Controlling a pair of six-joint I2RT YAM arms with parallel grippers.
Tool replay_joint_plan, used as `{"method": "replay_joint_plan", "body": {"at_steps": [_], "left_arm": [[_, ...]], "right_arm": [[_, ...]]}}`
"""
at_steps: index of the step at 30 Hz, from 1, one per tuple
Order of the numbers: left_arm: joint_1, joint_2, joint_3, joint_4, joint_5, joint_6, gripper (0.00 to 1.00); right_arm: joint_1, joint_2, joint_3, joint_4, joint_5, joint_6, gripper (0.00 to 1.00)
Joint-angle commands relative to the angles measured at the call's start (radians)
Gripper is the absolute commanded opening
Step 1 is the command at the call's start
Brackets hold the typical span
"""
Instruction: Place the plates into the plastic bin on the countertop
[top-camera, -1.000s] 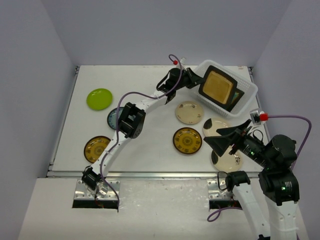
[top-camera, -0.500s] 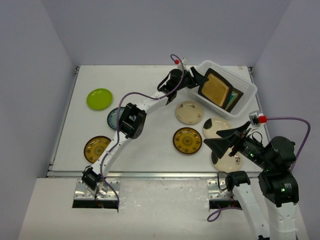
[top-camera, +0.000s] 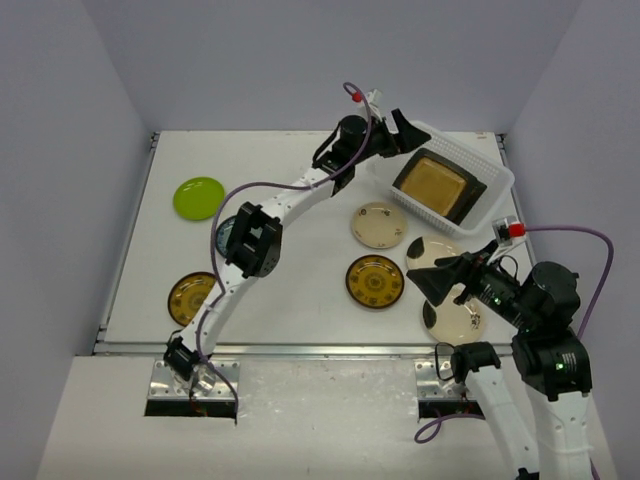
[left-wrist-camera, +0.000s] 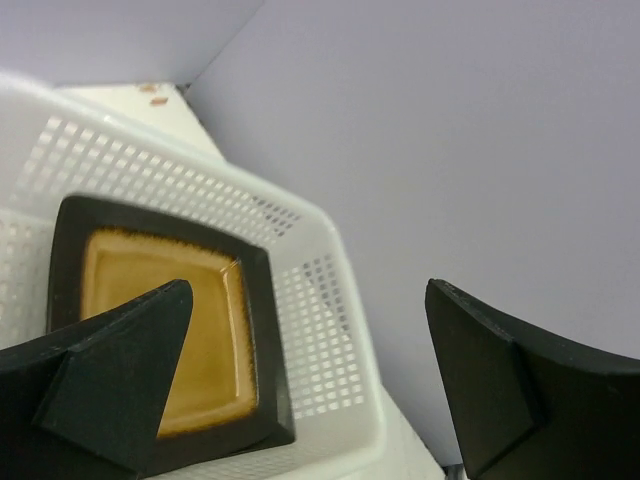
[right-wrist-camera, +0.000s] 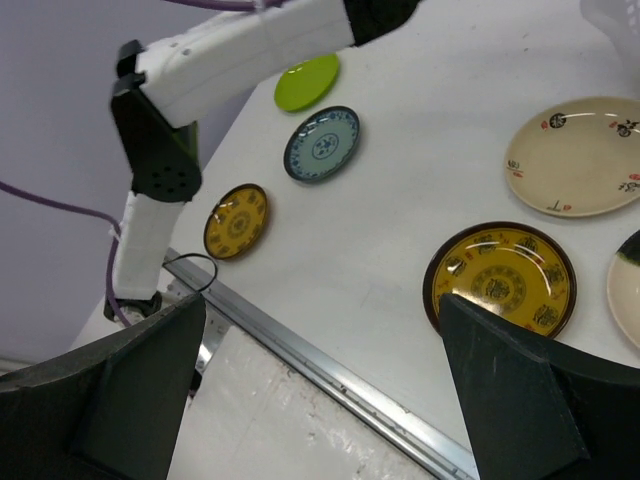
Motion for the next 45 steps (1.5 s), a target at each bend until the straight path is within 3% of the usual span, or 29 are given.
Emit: {"method": "replay_joint_plan", "body": {"at_steps": [1,5,8,10,12,14,18,21,25,27,30,34,39,45], "left_arm": [[-0.007,-0.274,-0.035,0.015,-0.007,0.099,1.00],[0.002,-0.402,-0.071,-0.113,-0.044,0.142,1.00],[0.006,-0.557,-0.192,-0.342,-0.227,0.196,1.00],[0.007,-0.720,-0.362,-0.450,-0.416,0.206,1.00],[0.007,-0.952,-0.648,-0.472,-0.533,0.188,1.00],[0.007,-1.082,-0.815,-0.487,-0.619,0.149,1.00],[0.005,-1.483,-1.270,-0.495,-0.662,0.037,1.00],[0.004,-1.668,-1.441,-0.588,-0.677,0.016,1.00],[0.004,-1.783,-1.528,-0.789,-0.665,0.053,1.00],[0.004,-1.806,-1.542,-0.883,-0.645,0.088,1.00],[0.004,-1.833,-1.552,-0.960,-0.644,0.144,1.00],[0.004,-1.843,-1.595,-0.917,-0.583,0.168,1.00],[0.004,-1.828,-1.643,-0.838,-0.465,0.209,1.00],[0.004,-1.840,-1.691,-0.803,-0.402,0.214,1.00]], "right_arm": [[-0.002,0.025,0.018,0.022,0.062,-0.020,0.99],[-0.002,0.045,0.023,0.011,0.116,-0.022,0.99],[-0.002,0.077,0.003,-0.005,0.176,-0.017,0.99],[-0.002,0.124,-0.017,0.000,0.167,-0.016,0.99],[-0.002,0.165,-0.040,0.022,0.144,0.001,0.99],[-0.002,0.191,-0.089,0.088,0.127,0.045,0.99],[-0.002,0.263,-0.213,0.307,0.108,0.167,0.99],[0.002,0.393,-0.208,0.333,0.152,0.073,0.99],[0.025,0.593,-0.162,0.260,0.196,-0.156,0.96],[0.074,0.662,-0.146,0.226,0.240,-0.196,0.93],[0.208,0.748,-0.132,0.185,0.458,-0.194,0.93],[0.254,0.772,-0.232,0.248,0.552,-0.139,0.93],[0.254,0.788,-0.318,0.349,0.498,-0.110,0.73],[0.249,0.786,-0.389,0.488,0.511,-0.057,0.60]]}}
